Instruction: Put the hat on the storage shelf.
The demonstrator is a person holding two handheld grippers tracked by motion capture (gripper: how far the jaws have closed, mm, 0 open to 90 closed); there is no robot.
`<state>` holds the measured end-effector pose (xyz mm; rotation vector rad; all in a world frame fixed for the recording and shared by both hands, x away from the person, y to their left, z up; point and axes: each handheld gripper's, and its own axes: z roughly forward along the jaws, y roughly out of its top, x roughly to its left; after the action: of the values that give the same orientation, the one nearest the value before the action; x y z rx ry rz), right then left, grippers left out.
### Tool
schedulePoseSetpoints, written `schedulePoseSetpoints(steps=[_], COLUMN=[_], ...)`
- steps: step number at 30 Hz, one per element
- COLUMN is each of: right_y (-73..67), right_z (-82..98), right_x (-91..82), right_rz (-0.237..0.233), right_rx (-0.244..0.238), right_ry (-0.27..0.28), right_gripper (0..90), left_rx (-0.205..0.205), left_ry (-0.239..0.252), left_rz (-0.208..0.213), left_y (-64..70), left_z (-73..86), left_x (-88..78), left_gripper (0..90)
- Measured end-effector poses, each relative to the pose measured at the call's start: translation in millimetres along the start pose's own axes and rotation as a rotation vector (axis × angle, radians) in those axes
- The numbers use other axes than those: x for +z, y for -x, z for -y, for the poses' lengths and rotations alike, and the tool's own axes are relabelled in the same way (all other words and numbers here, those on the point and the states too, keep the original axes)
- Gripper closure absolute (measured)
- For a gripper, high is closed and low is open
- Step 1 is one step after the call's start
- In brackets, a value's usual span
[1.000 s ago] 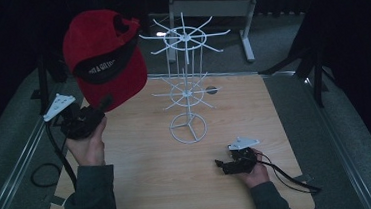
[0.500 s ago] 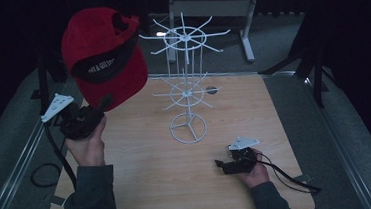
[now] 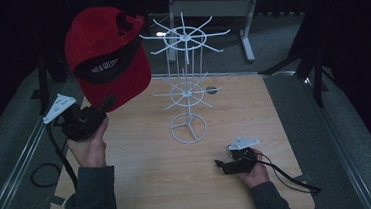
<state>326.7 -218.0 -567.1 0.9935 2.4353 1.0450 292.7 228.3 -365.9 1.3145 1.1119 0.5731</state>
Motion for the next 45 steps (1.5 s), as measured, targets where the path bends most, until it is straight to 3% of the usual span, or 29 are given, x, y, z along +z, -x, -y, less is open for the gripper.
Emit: schedulePoseSetpoints(steps=[18,31,45], right_y=[0.1,0.2,0.2], right_z=[0.0,0.0,0.1], right_x=[0.0,0.0,0.1], right_rz=[0.000,0.000,0.000], right_rx=[-0.001,-0.002,-0.002], right_ry=[0.001,0.001,0.002], right_gripper=[20.3,20.3,20.2], left_rx=[0.020,0.017,0.022], left_ry=[-0.044,-0.129,-0.202], left_rz=[0.018,0.007,-0.039], left_y=[2.2,-0.8,-4.2], left_z=[11.9,40.6,70.7], left_x=[7.3,20.6,26.8], left_gripper=[85.9,85.8,85.1])
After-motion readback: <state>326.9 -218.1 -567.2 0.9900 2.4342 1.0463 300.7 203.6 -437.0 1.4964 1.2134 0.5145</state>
